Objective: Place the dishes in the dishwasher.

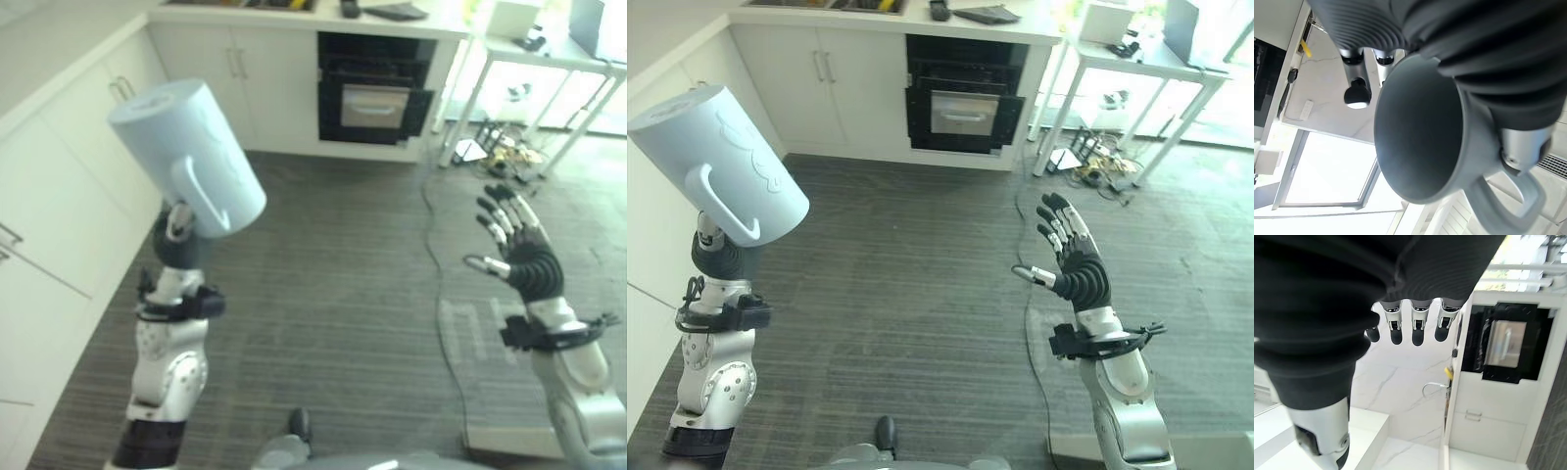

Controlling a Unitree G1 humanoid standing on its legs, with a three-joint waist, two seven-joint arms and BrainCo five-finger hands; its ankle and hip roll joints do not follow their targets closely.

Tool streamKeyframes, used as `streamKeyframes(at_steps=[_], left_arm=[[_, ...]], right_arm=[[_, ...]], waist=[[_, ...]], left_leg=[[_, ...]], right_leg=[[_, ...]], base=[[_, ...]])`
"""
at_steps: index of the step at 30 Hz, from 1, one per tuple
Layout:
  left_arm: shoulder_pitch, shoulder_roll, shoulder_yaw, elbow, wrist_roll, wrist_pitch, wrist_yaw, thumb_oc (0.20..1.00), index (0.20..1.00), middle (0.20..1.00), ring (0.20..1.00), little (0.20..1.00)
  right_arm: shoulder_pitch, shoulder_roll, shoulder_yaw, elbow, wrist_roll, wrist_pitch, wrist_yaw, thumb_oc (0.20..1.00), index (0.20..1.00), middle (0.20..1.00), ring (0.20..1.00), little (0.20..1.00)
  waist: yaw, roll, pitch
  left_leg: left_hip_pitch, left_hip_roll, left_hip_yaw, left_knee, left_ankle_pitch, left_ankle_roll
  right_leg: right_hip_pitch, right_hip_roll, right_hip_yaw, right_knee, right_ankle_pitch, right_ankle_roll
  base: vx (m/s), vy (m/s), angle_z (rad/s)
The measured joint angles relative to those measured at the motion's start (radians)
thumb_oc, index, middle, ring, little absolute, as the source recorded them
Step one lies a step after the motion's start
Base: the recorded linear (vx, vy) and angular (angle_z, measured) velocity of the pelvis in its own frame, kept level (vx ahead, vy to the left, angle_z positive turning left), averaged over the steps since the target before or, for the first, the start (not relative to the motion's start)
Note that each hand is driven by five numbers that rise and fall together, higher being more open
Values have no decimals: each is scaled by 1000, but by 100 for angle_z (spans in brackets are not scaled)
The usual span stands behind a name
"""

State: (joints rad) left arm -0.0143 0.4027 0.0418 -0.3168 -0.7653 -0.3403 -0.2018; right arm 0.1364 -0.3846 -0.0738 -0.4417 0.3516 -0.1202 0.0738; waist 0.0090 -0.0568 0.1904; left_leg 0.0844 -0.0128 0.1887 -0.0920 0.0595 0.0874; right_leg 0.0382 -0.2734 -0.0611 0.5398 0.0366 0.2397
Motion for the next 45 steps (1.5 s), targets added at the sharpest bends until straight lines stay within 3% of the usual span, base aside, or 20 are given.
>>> streamKeyframes(at_steps=[1, 3, 5, 8, 10, 13, 16, 17, 19, 22, 23, 24, 26, 27, 29, 32, 37, 39, 41, 45], left_arm=[[14, -13, -2, -1, 1, 9, 1, 200, 200, 200, 200, 200], [14, -17, -5, -4, 6, 33, 3, 200, 200, 200, 200, 200], [13, 13, 0, -25, 11, 41, 13, 200, 200, 200, 200, 200], [23, 36, 7, -33, 15, 42, 14, 200, 200, 200, 200, 200], [62, 12, 12, -31, 22, 44, 14, 200, 200, 200, 200, 200], [72, -28, 16, -11, 32, 34, 15, 200, 200, 200, 200, 200], [90, -11, -2, -16, 44, 34, 26, 200, 200, 200, 200, 200], [89, -16, -7, -21, 46, 31, 32, 200, 200, 200, 200, 200], [77, -31, -14, -28, 48, 32, 46, 200, 200, 200, 200, 200], [46, -38, -46, -32, 39, 38, 46, 200, 200, 200, 200, 200], [45, -41, -42, -36, 39, 35, 43, 200, 200, 200, 200, 200], [53, -43, -40, -38, 38, 31, 42, 200, 200, 200, 200, 200], [79, -47, -44, -36, 38, 35, 34, 200, 200, 200, 200, 200], [91, -57, -40, -34, 37, 35, 14, 200, 200, 200, 200, 200], [133, -64, -39, -34, 18, 34, -2, 200, 200, 200, 200, 200], [177, -32, -40, -14, -1, 24, -21, 200, 200, 200, 200, 200], [160, -42, -41, 18, -4, 17, -19, 200, 200, 200, 200, 200], [166, -50, -30, 34, -13, 2, -40, 200, 200, 200, 200, 200], [169, -49, -13, 33, -22, -16, -44, 200, 200, 200, 200, 200], [102, -45, 17, 30, -39, -16, -28, 200, 200, 200, 200, 200]], right_arm=[[-5, 7, 12, 2, -4, 0, -3, 1000, 1000, 1000, 1000, 1000], [-4, 0, 33, 6, -18, 1, 0, 1000, 1000, 1000, 1000, 1000], [-3, -39, 47, 45, -17, 1, 3, 1000, 1000, 1000, 1000, 1000], [41, -42, 23, 48, -12, -1, 7, 1000, 1000, 1000, 1000, 1000], [45, -47, 10, 60, 19, -4, 7, 1000, 1000, 1000, 1000, 1000], [39, -41, 24, 92, 23, -6, 8, 1000, 1000, 1000, 1000, 1000], [45, -46, 25, 89, 23, -7, 9, 1000, 1000, 1000, 1000, 1000], [44, -61, 17, 86, 24, -8, 7, 1000, 1000, 1000, 1000, 1000], [16, -99, 10, 97, 24, -5, 4, 1000, 1000, 1000, 1000, 1000], [-20, -95, -11, 111, 24, -1, 5, 1000, 1000, 1000, 1000, 1000], [-19, -94, -28, 109, 24, -3, 7, 1000, 1000, 1000, 1000, 1000], [-11, -94, -35, 108, 24, -3, 7, 1000, 1000, 1000, 1000, 1000], [9, -93, -32, 108, 24, -2, 11, 1000, 1000, 1000, 1000, 1000], [27, -90, -33, 109, 24, 3, 9, 1000, 1000, 1000, 1000, 1000], [25, -87, -15, 110, 23, 6, 15, 1000, 1000, 1000, 1000, 1000], [34, -55, 32, 115, 19, 4, 45, 1000, 1000, 1000, 1000, 1000], [32, -99, 42, 118, 18, 10, 55, 1000, 1000, 1000, 1000, 1000], [36, -118, 13, 118, 19, 6, 79, 1000, 1000, 1000, 1000, 1000], [42, -135, 1, 113, 20, 1, 107, 1000, 1000, 1000, 1000, 1000], [48, -111, 20, 44, 21, 3, 115, 1000, 1000, 1000, 1000, 1000]], waist=[[0, 15, 7], [-20, 53, 13], [-46, 66, 4], [-73, 22, -18], [-86, 6, -26], [-115, 22, -22], [-135, 24, -32], [-136, 38, -42], [-147, 116, -43], [-139, 90, -42], [-139, 84, -43], [-131, 69, -43], [-128, 44, -41], [-116, 19, -35], [-76, 16, -31], [-79, 34, -38], [-71, 59, -34], [-72, 68, -26], [-70, 88, -25], [-47, 26, -25]], left_leg=[[30, -7, 2, 0, -28, 22], [81, -5, 24, -1, -61, 35], [107, 9, 48, -1, -89, 4], [122, -12, 43, 0, -114, -25], [147, -18, 39, 0, -133, -38], [200, 19, 13, 0, -181, -75], [297, 74, 11, -1, -236, -158], [325, 106, 11, -1, -254, -183], [332, 200, -9, 4, -240, -182], [273, 233, -57, 196, -80, -271], [200, 252, -67, 354, -51, -292], [117, 266, -71, 517, -17, -285], [-32, 224, -100, 688, -65, -283], [-130, 162, -73, 696, -129, -208], [-203, 98, 13, 473, -160, -145], [-182, 97, 55, -8, -45, -152], [-211, 195, 13, -1, 34, -207], [-223, 203, 98, 13, 42, -195], [-183, 177, 103, 6, 72, -166], [-107, 39, 144, 15, 73, -61]], right_leg=[[-63, -20, 4, 134, 99, 2], [-233, -19, -18, 333, -23, -30], [-260, 45, -120, 71, -126, -74], [-252, 98, -207, -217, -104, -98], [-223, 109, -217, -446, -17, -115], [-246, 86, -139, -526, 85, -90], [-211, 76, -121, -548, 77, -72], [-209, 103, -121, -522, 147, -92], [-251, 190, -145, -421, 116, -181], [-171, 229, -144, -472, 72, -228], [-131, 244, -143, -513, 71, -229], [-99, 252, -128, -549, 70, -244], [-73, 257, -110, -559, 47, -296], [-56, 244, -101, -582, 42, -310], [2, 262, -92, -633, 53, -293], [79, 312, -105, -627, -25, -280], [156, 333, -77, -626, -53, -301], [203, 306, -62, -627, -98, -276], [266, 270, -53, -627, -144, -216], [313, 131, -71, -565, -156, -150]], base=[[244, 155, -24], [281, -3, -24], [281, -104, -14], [296, -159, 5], [347, -220, 7], [462, -374, 5], [307, -274, 8], [319, -287, 11], [330, -319, -12], [280, -331, -17], [199, -230, -22], [236, -258, -31], [267, -177, -20], [268, -2, -19], [283, 87, -36], [332, 135, -14], [244, 158, -23], [303, 254, -12], [405, 339, -19], [283, 264, -6]])
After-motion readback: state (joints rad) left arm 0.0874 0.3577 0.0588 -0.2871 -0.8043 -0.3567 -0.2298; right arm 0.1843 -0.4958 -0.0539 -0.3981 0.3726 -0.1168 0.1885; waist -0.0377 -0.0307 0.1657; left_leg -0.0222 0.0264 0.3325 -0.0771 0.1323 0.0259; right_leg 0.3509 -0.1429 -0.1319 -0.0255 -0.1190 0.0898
